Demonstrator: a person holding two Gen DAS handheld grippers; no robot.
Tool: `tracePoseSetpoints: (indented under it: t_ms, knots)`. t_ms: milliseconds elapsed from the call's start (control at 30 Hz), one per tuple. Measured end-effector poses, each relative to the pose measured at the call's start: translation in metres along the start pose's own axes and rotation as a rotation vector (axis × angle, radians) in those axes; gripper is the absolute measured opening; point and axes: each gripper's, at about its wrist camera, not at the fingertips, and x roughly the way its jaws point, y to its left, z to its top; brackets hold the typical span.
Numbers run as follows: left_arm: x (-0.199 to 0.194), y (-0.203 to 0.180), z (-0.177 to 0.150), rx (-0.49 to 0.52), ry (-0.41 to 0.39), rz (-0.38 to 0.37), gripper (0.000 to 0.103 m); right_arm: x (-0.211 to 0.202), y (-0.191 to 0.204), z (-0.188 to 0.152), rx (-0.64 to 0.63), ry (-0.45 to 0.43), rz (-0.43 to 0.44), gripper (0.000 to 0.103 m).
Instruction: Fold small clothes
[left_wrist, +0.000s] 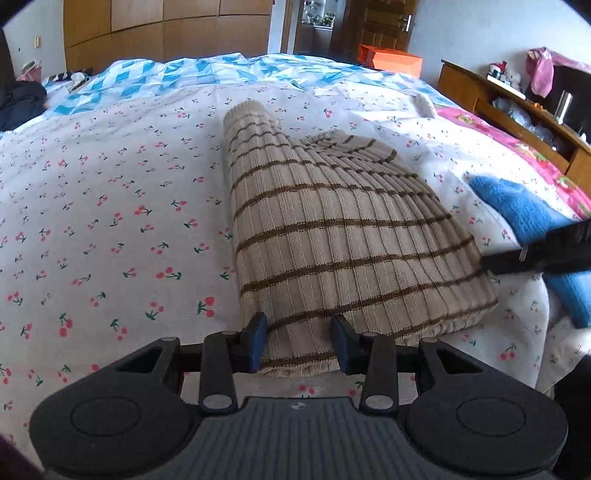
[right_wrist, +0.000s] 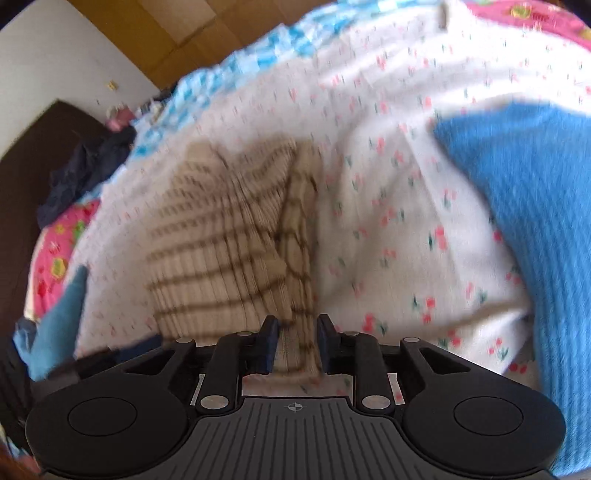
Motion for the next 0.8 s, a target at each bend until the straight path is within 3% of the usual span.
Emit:
tracePoseSetpoints:
  t_ms: [133,200,367,433,467,500,633,700,800]
  knots:
    - [-0.005,-0.001,0.006,0.0,-0.014,-0.004,0.043,0.018,0.007,0.035,0.018,-0.111,-0.003,0.033]
    - [-0.008,-0.003,0.009,0.001,-0.029,-0.005,0.043,0.044,0.004,0.049,0.065,-0.116,-0.007,0.039]
    - [-0.013,-0.003,0.015,-0.001,-0.057,-0.008,0.043,0.095,0.0,0.064,0.113,-0.099,-0.012,0.044]
    - [-0.014,-0.003,0.018,0.011,-0.084,0.001,0.043,0.097,0.001,0.066,0.133,-0.103,0.012,0.035]
    - [-0.014,-0.004,0.019,0.013,-0.101,0.006,0.043,0.093,0.001,0.065,0.13,-0.111,0.02,0.021]
    - [-0.013,-0.003,0.02,0.014,-0.116,0.01,0.043,0.089,0.002,0.064,0.115,-0.127,0.009,0.016]
    - [0.01,0.002,0.021,-0.01,-0.096,0.031,0.045,0.099,-0.018,0.057,0.177,-0.129,-0.037,0.012]
    - [0.021,0.009,0.02,-0.063,-0.056,0.028,0.048,0.098,-0.023,0.055,0.227,-0.141,-0.012,0.012]
    - [0.014,0.01,0.026,-0.076,-0.08,0.021,0.048,0.084,-0.009,0.057,0.171,-0.208,0.005,0.012]
